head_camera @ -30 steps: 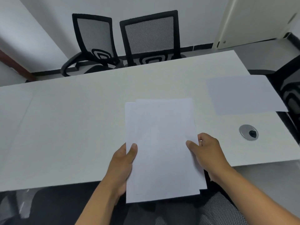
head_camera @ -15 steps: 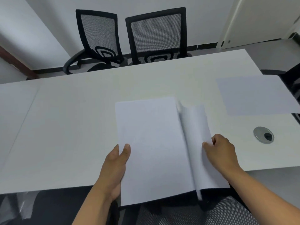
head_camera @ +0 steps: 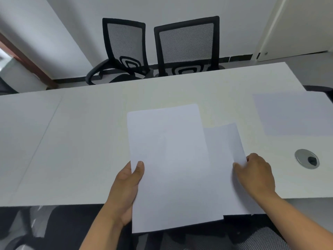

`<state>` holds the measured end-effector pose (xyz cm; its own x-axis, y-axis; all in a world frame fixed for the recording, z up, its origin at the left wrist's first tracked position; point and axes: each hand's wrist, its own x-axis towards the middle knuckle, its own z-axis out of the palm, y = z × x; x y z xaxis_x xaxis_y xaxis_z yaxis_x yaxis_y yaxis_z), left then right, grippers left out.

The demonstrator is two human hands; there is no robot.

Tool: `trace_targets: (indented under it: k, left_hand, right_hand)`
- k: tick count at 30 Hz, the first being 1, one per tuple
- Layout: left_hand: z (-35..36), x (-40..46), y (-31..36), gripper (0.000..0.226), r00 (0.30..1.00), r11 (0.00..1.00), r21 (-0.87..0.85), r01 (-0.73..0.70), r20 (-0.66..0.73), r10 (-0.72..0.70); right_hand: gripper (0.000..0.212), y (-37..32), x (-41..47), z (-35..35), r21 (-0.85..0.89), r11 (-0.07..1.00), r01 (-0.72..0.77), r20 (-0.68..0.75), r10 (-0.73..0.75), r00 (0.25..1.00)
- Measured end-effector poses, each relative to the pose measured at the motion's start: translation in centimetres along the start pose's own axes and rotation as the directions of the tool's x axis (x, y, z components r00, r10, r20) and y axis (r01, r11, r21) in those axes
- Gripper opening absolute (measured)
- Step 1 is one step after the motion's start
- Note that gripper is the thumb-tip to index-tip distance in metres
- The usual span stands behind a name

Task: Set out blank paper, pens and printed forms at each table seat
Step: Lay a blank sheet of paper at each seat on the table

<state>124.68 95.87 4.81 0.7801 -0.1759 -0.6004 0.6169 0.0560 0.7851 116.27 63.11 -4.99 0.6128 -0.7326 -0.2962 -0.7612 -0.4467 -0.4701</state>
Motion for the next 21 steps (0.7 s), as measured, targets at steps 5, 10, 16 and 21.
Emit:
trace_targets:
  k: [5, 10, 16, 21]
  left_hand:
    - [-0.3, -0.1, 0.1, 0.033, 1.0, 1.0, 0.019, 0.005, -0.009, -0.005]
    - [-1.0, -0.4, 0.6, 0.035, 1.0, 1.0, 0.02, -0.009, -0.007, 0.01]
    - [-2.5, -2.5, 2.1, 0.033, 0.999, 0.999, 0.013, -0.039, 0.003, 0.039]
    - [-4.6, -6.3, 4.6, 0.034, 0.995, 0.994, 0.024, -0.104, 0.012, 0.104]
  right_hand:
    - [0.046, -2.5, -2.0, -0.9, 0.205, 0.979, -0.002, -0.055, 0.014, 0.998]
    - [0.036, -9.4, -6.4, -4.0, 0.658, 0.749, -0.077, 0.327, -0.191, 0.926]
    - [0.015, -13.7, -11.2, -5.0, 0.696, 0.706, -0.133, 0.456, -0.291, 0.841]
    - [0.016, -16.2, -15.2, -7.1, 0.674, 0.737, -0.061, 0.413, -0.307, 0.857]
